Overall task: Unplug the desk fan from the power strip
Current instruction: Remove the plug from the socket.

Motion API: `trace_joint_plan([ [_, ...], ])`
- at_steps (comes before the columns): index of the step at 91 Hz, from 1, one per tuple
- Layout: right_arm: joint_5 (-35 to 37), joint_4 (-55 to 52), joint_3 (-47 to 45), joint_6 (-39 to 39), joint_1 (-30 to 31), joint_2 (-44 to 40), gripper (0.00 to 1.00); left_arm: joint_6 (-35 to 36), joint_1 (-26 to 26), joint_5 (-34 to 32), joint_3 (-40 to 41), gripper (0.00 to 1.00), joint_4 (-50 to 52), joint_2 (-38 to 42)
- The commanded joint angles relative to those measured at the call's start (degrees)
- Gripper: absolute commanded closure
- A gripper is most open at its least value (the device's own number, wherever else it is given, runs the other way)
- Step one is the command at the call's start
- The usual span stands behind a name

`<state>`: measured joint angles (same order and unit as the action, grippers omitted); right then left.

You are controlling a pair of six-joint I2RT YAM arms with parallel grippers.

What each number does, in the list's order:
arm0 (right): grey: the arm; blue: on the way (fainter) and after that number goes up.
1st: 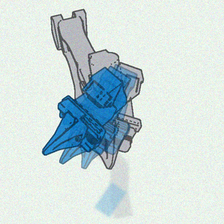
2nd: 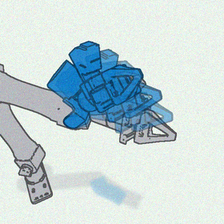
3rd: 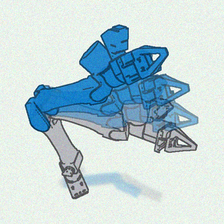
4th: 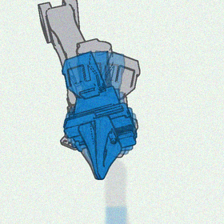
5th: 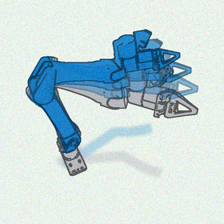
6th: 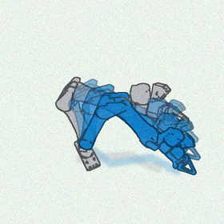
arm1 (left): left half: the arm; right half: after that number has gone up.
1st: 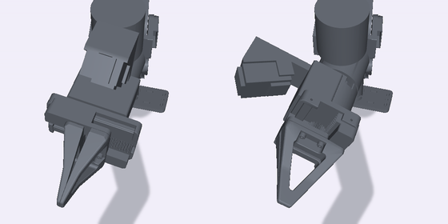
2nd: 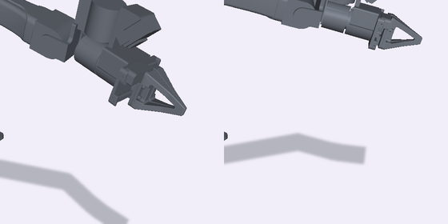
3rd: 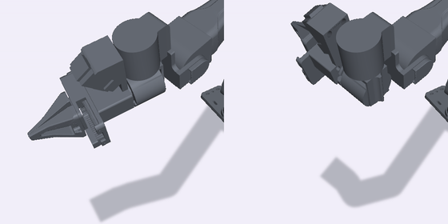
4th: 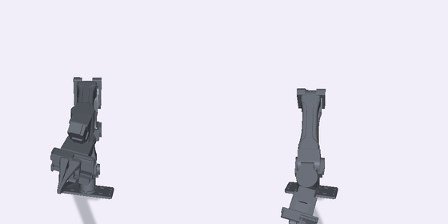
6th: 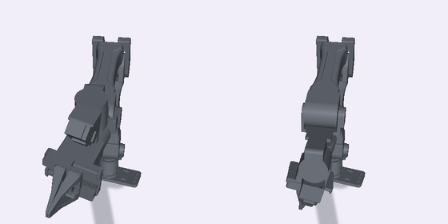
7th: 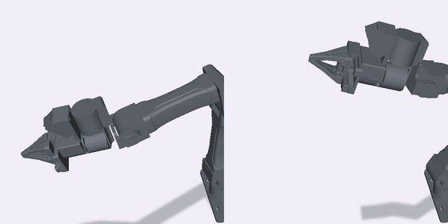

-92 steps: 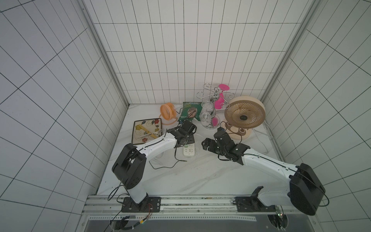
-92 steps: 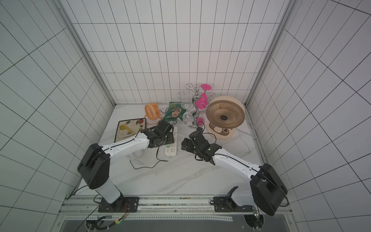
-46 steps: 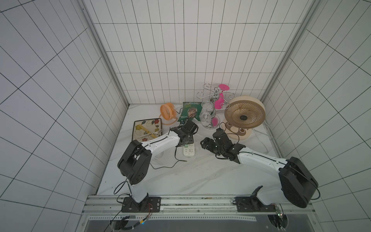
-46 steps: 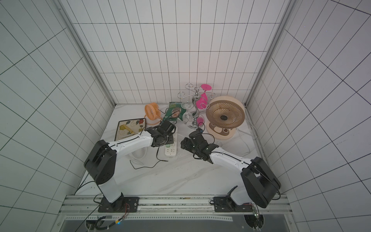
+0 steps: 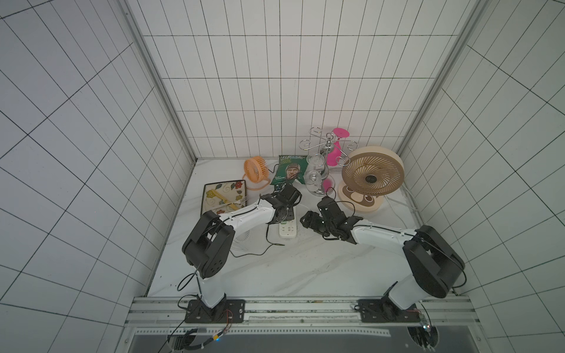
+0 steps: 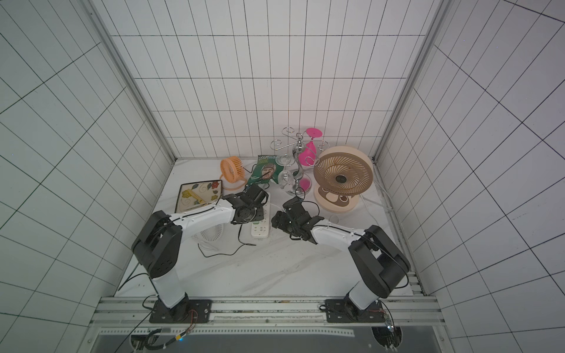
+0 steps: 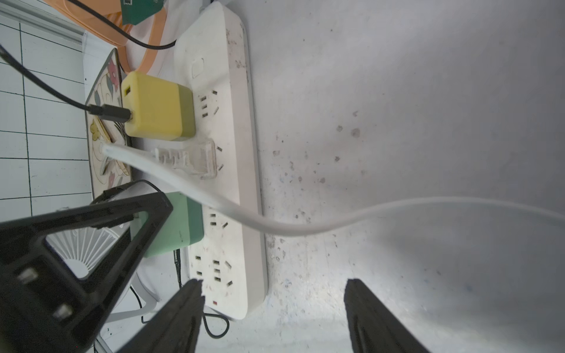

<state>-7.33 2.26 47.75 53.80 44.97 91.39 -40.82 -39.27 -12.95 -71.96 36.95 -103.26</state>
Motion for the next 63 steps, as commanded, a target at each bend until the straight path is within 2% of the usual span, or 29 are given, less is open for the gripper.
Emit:
trace_joint_plan([
  [1, -1.54, 0.14, 2.62, -1.41, -0.32, 2.26, 0.27, 0.57, 0.20, -0.50, 0.52, 0.65, -0.83, -1.21],
  [8, -1.74, -0.30, 3.71, -1.57, -0.32, 3.75, 0.27, 0.48, 0.20, -0.50, 0.59, 0.71, -1.01, -1.32],
  [43, -5.58, 0.81, 8.24, -3.73, -0.23, 9.61, 0.30, 0.53, -0.12, 0.01, 1.41, 0.86, -1.97, 0.04],
  [54, -7.88, 1.37, 9.28, -4.06, -0.30, 11.59, 0.37, 0.68, -0.24, -0.52, 1.44, 0.90, -1.89, 0.64],
  [63, -8.57, 1.85, 9.47, -4.23, -0.41, 12.34, 0.38, 0.61, -0.14, -0.62, 1.87, 0.95, -1.97, 0.93],
])
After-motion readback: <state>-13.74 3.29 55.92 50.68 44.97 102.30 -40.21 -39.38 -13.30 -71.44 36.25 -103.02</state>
